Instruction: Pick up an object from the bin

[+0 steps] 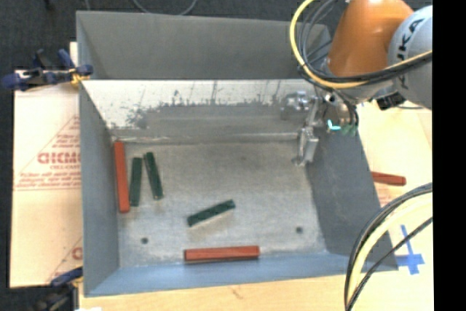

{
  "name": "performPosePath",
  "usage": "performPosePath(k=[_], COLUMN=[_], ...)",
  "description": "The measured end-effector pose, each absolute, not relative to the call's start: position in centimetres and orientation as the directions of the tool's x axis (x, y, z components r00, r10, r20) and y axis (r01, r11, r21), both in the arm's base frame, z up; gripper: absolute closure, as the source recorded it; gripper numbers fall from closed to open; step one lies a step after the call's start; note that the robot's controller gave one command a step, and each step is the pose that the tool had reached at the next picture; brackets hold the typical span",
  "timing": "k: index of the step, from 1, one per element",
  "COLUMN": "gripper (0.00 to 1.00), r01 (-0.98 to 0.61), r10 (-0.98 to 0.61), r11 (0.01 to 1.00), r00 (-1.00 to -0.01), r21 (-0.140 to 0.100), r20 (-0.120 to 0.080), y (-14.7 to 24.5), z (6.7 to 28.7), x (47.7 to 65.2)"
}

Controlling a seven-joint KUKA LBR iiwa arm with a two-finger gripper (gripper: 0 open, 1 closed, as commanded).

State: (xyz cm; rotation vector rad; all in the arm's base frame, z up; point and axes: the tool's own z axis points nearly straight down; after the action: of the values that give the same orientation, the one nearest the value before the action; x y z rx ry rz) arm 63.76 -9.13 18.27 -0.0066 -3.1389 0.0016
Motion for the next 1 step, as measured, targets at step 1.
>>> performPosePath(k=[1], gripper=[0.0], r01=[0.081], r10=[0.081], r11=[0.997], r00=[-0.997], r21=[0.003], r20=[0.003], y=[-3.54], z=[13.71], x=[59.27])
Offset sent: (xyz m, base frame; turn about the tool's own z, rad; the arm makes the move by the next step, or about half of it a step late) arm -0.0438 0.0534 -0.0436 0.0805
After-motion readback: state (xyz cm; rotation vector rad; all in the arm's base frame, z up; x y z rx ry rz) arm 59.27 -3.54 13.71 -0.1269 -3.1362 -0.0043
